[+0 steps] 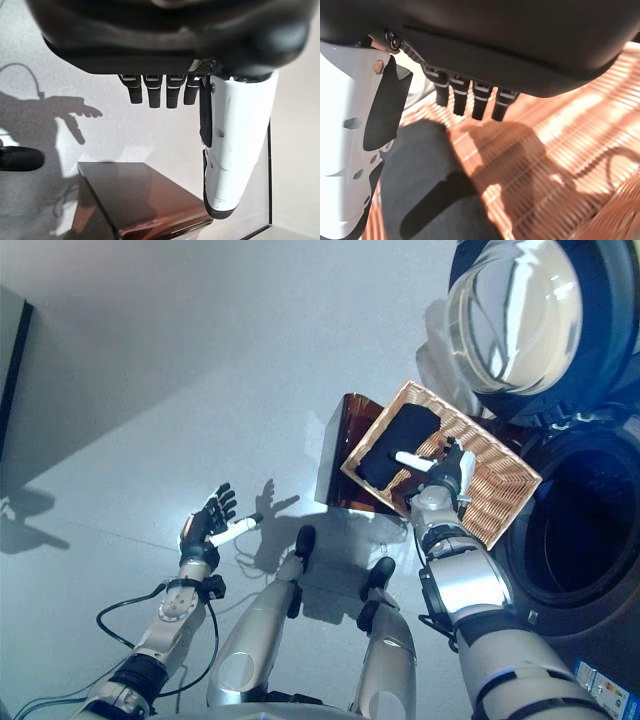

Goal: Pick up the clothes and place them into the washing machine

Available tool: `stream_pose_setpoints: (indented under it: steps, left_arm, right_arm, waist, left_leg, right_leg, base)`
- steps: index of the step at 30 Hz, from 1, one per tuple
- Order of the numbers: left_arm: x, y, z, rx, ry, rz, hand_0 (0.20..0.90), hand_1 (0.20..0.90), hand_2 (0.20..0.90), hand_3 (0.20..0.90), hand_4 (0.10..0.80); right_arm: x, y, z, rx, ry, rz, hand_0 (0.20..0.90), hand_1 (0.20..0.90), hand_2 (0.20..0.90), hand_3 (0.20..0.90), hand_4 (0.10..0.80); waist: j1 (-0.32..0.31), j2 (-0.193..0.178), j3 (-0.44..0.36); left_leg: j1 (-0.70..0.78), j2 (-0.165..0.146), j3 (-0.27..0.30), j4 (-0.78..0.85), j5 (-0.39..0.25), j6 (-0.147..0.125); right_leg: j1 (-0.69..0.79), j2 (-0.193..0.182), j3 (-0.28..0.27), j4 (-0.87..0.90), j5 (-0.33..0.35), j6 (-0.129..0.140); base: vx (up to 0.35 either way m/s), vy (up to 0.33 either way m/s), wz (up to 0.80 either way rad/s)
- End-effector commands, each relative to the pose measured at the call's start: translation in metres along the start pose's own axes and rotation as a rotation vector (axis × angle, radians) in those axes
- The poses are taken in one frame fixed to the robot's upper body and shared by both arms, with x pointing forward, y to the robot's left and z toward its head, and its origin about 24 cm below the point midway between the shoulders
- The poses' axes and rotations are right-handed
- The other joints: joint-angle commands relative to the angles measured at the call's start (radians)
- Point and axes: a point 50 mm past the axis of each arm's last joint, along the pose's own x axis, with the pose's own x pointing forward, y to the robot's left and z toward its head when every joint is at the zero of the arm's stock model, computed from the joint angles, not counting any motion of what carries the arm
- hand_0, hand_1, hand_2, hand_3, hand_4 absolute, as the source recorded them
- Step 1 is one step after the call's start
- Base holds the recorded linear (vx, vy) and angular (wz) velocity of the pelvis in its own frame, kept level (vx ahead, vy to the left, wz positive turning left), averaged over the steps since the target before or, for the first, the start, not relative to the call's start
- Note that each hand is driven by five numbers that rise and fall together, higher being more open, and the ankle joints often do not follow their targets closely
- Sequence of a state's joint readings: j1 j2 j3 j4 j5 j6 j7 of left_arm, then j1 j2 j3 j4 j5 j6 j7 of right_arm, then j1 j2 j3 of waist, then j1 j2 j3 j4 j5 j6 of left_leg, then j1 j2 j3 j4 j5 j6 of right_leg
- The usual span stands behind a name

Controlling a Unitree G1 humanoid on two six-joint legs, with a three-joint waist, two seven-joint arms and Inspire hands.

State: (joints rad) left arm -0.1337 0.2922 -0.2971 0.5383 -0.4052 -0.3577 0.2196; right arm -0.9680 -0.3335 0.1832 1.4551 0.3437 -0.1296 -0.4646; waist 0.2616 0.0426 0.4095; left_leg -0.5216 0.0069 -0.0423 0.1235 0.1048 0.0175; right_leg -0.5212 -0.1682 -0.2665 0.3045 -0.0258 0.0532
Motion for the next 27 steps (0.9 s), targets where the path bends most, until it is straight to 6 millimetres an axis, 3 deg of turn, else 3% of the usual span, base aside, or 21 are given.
stream_pose_setpoints:
  steps: [1,7,8,9,10,14,15,16,17,19,27]
  left_arm:
    - [0.001,0.009,0.041,-0.029,-0.229,0.016,0.900,0.900,0.900,0.900,0.800]
    - [0.009,0.010,0.071,-0.062,-0.353,0.032,0.900,0.900,0.900,0.900,0.800]
    - [0.011,0.010,0.076,-0.072,-0.370,0.040,0.900,0.900,0.900,0.900,0.800]
    - [0.011,0.010,0.077,-0.072,-0.373,0.039,0.900,0.900,0.900,0.900,0.800]
    - [0.012,0.011,0.082,-0.075,-0.394,0.045,0.900,0.900,0.900,0.900,0.800]
    - [0.012,0.011,0.082,-0.082,-0.394,0.054,0.900,0.900,0.900,0.900,0.800]
    - [0.012,0.011,0.080,-0.084,-0.386,0.054,0.900,0.900,0.900,0.900,0.800]
    - [0.012,0.011,0.080,-0.085,-0.385,0.054,0.900,0.900,0.900,0.900,0.800]
    - [0.012,0.011,0.079,-0.088,-0.378,0.057,0.900,0.900,0.900,0.900,0.800]
    - [0.011,0.012,0.075,-0.084,-0.365,0.070,0.900,0.900,0.900,0.900,0.800]
    - [0.007,0.013,0.067,-0.080,-0.330,0.075,0.900,0.900,0.900,0.900,0.800]
  right_arm:
    - [0.011,-0.025,0.029,0.062,-0.091,-0.110,0.900,0.900,0.900,0.900,0.800]
    - [0.014,-0.033,0.046,0.092,-0.113,-0.131,0.900,0.900,0.900,0.900,0.800]
    - [0.015,-0.035,0.048,0.103,-0.109,-0.138,0.900,0.900,0.900,0.900,0.800]
    - [0.015,-0.035,0.049,0.105,-0.110,-0.139,0.900,0.900,0.900,0.900,0.800]
    - [0.015,-0.036,0.053,0.109,-0.111,-0.141,0.900,0.900,0.900,0.900,0.800]
    - [0.016,-0.040,0.058,0.120,-0.116,-0.153,0.900,0.900,0.900,0.900,0.800]
    - [0.017,-0.042,0.058,0.115,-0.113,-0.157,0.851,0.851,0.851,0.851,0.765]
    - [0.017,-0.042,0.058,0.117,-0.112,-0.158,0.730,0.730,0.730,0.730,0.678]
    - [0.017,-0.043,0.060,0.122,-0.115,-0.160,0.516,0.516,0.516,0.516,0.525]
    - [0.017,-0.042,0.059,0.116,-0.116,-0.160,0.222,0.222,0.222,0.222,0.316]
    - [0.018,-0.047,0.049,0.083,-0.090,-0.192,0.200,0.200,0.200,0.200,0.300]
  waist:
    - [0.023,-0.022,-0.043]
    - [0.052,-0.026,-0.015]
    - [0.059,-0.032,-0.012]
    - [0.060,-0.028,-0.007]
    - [0.068,-0.032,-0.003]
    - [0.079,-0.031,0.010]
    - [0.084,-0.029,0.016]
    - [0.086,-0.027,0.018]
    - [0.086,-0.026,0.019]
    - [0.087,-0.024,0.024]
    - [0.082,-0.023,0.016]
  left_leg:
    - [-0.101,-0.042,0.003,0.106,-0.062,-0.057]
    - [-0.160,-0.064,-0.014,0.119,-0.060,-0.063]
    - [-0.165,-0.069,-0.024,0.126,-0.093,-0.070]
    - [-0.179,-0.070,-0.020,0.128,-0.064,-0.065]
    - [-0.185,-0.075,-0.026,0.137,-0.099,-0.069]
    - [-0.214,-0.081,-0.027,0.156,-0.104,-0.066]
    - [-0.224,-0.083,-0.028,0.162,-0.105,-0.065]
    - [-0.231,-0.084,-0.029,0.168,-0.106,-0.064]
    - [-0.236,-0.086,-0.030,0.172,-0.107,-0.063]
    - [-0.244,-0.088,-0.030,0.181,-0.111,-0.059]
    - [-0.234,-0.087,-0.032,0.165,-0.105,-0.058]
  right_leg:
    - [0.062,-0.033,0.048,-0.077,0.024,0.059]
    - [0.041,-0.048,0.022,-0.072,0.020,0.062]
    - [0.041,-0.049,0.023,-0.065,-0.009,0.067]
    - [0.030,-0.051,0.015,-0.067,0.014,0.061]
    - [0.026,-0.054,0.017,-0.050,-0.016,0.067]
    - [0.008,-0.059,0.012,-0.037,-0.022,0.065]
    - [0.003,-0.063,0.008,-0.031,-0.025,0.065]
    - [-0.003,-0.064,0.008,-0.026,-0.027,0.065]
    - [-0.008,-0.065,0.008,-0.022,-0.029,0.064]
    - [-0.018,-0.068,0.006,-0.012,-0.032,0.063]
    - [-0.015,-0.068,0.005,-0.020,-0.028,0.063]
  base:
    - [0.041,0.043,0.18]
    - [0.034,0.008,0.18]
    - [0.009,-0.004,0.24]
    - [0.106,-0.013,0.27]
    - [0.006,0.029,0.25]
    - [0.023,0.006,0.11]
    - [0.000,0.000,0.00]
    - [0.000,0.000,0.00]
    - [0.005,0.031,0.09]
    - [0.015,0.039,0.12]
    - [0.003,0.005,0.02]
